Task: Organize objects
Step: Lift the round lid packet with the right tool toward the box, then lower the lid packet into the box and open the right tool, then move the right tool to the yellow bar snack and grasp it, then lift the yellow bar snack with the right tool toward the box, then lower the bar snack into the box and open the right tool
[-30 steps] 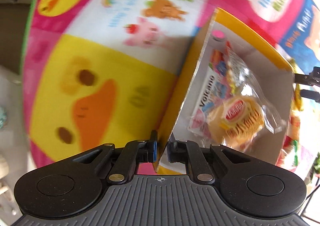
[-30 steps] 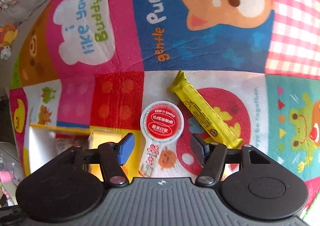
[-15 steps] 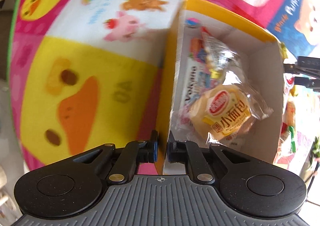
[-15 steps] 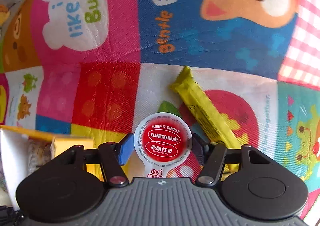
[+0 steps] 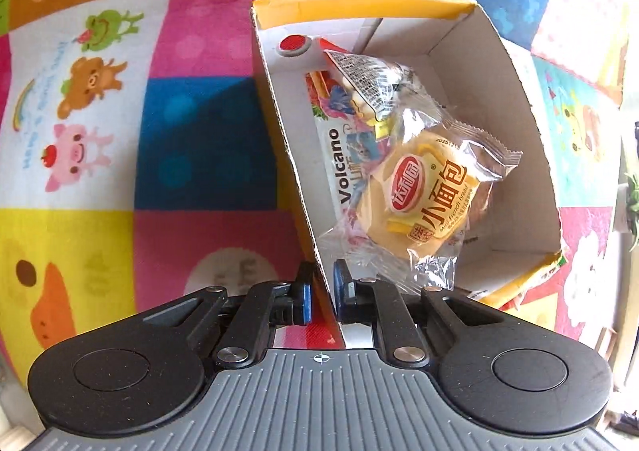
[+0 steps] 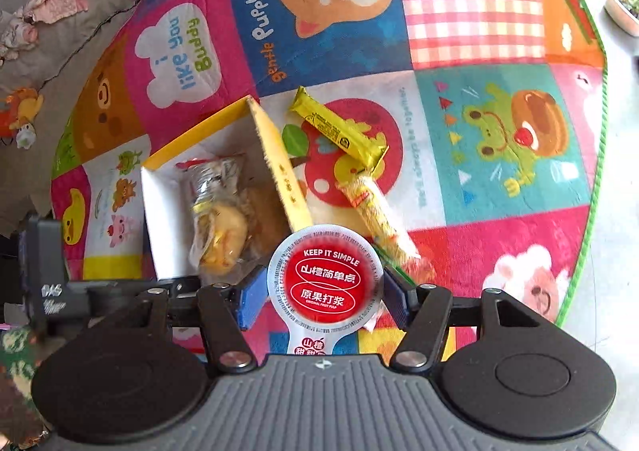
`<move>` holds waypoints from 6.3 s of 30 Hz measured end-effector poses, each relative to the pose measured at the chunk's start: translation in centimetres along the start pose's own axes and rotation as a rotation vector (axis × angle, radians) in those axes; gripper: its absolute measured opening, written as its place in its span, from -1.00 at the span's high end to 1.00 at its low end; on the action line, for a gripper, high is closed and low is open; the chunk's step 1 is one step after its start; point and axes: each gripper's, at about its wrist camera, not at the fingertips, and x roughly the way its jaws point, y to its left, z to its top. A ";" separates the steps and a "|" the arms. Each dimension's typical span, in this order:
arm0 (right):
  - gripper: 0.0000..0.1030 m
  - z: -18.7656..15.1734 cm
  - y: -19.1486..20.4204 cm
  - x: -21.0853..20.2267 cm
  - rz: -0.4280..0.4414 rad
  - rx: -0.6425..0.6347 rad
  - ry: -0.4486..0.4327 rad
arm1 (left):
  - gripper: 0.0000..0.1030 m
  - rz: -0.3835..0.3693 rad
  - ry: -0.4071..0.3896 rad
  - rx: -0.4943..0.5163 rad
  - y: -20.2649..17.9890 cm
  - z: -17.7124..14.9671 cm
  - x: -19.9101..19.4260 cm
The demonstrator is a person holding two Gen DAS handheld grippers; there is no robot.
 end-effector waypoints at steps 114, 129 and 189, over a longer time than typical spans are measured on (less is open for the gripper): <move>0.58 10.8 -5.7 13.9 -0.021 -0.442 0.032 | 0.78 0.161 0.110 -0.200 2.8 -0.6 3.5; 0.57 -2.9 -10.5 9.5 -0.011 -0.043 0.124 | 0.78 0.140 0.132 -0.116 1.6 2.0 6.1; 0.54 -3.8 15.8 -7.6 -0.001 -0.198 -0.071 | 0.61 -0.179 0.041 -0.097 10.9 -1.0 5.5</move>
